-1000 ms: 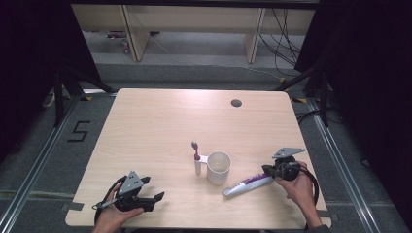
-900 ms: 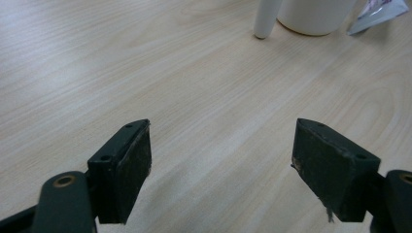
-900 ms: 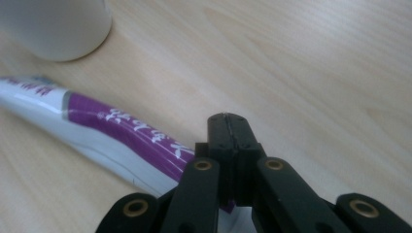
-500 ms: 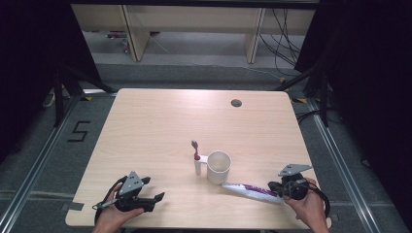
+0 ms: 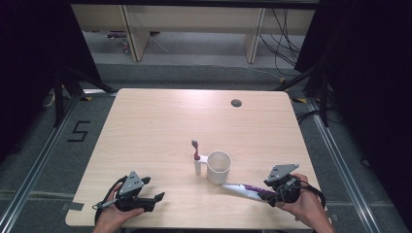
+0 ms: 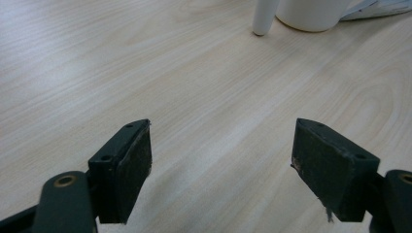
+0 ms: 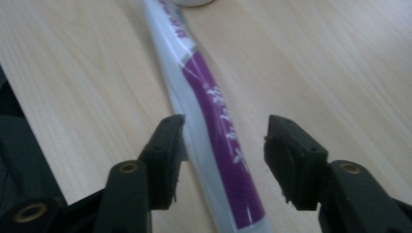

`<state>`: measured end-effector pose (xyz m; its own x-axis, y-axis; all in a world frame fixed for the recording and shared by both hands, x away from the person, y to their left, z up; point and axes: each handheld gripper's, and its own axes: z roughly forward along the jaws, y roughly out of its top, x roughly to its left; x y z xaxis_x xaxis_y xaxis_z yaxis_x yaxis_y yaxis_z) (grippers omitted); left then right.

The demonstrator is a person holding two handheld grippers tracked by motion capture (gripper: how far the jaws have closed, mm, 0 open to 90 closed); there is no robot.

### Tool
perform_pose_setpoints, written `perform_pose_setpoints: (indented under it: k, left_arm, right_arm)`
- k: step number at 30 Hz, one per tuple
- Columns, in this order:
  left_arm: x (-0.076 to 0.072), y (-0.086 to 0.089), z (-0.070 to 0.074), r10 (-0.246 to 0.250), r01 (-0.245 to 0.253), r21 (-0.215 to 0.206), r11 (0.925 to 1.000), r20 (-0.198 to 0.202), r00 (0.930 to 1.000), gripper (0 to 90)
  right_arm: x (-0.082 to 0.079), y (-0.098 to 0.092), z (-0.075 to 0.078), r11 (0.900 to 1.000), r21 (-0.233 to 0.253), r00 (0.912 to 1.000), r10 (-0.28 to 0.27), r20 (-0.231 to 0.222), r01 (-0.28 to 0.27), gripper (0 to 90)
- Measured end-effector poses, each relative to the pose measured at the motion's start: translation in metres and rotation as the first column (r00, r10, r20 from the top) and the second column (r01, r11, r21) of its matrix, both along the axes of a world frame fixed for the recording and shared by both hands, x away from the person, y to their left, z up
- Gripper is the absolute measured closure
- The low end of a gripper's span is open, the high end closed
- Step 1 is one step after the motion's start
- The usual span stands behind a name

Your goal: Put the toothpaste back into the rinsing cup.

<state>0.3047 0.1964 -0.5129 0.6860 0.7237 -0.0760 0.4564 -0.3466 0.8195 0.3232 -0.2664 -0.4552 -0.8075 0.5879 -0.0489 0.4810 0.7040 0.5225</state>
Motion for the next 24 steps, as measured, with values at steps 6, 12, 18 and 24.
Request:
perform_pose_setpoints:
  k: [6, 12, 18, 24]
  left_arm:
    - [0.0, 0.001, 0.0, -0.003, 0.003, 0.004, 1.0, -0.001, 1.0, 21.9]
    - [0.0, 0.001, 0.0, -0.004, 0.004, 0.006, 1.0, -0.002, 1.0, 21.9]
    - [0.0, 0.001, 0.0, -0.002, 0.002, 0.004, 1.0, -0.004, 1.0, 21.9]
    - [0.0, 0.002, 0.0, -0.013, 0.013, 0.028, 0.9995, -0.006, 0.9999, 21.9]
  right_arm:
    - [0.009, 0.016, -0.003, 0.994, -0.075, 0.9949, 0.077, -0.065, -0.082, 47.1]
    - [0.02, 0.024, -0.009, 0.985, -0.124, 0.9896, 0.105, -0.098, -0.117, 47.6]
    - [0.023, 0.03, -0.015, 0.977, -0.162, 0.9848, 0.119, -0.127, -0.139, 48.8]
    - [0.026, 0.037, -0.016, 0.963, -0.199, 0.9772, 0.151, -0.149, -0.179, 53.2]
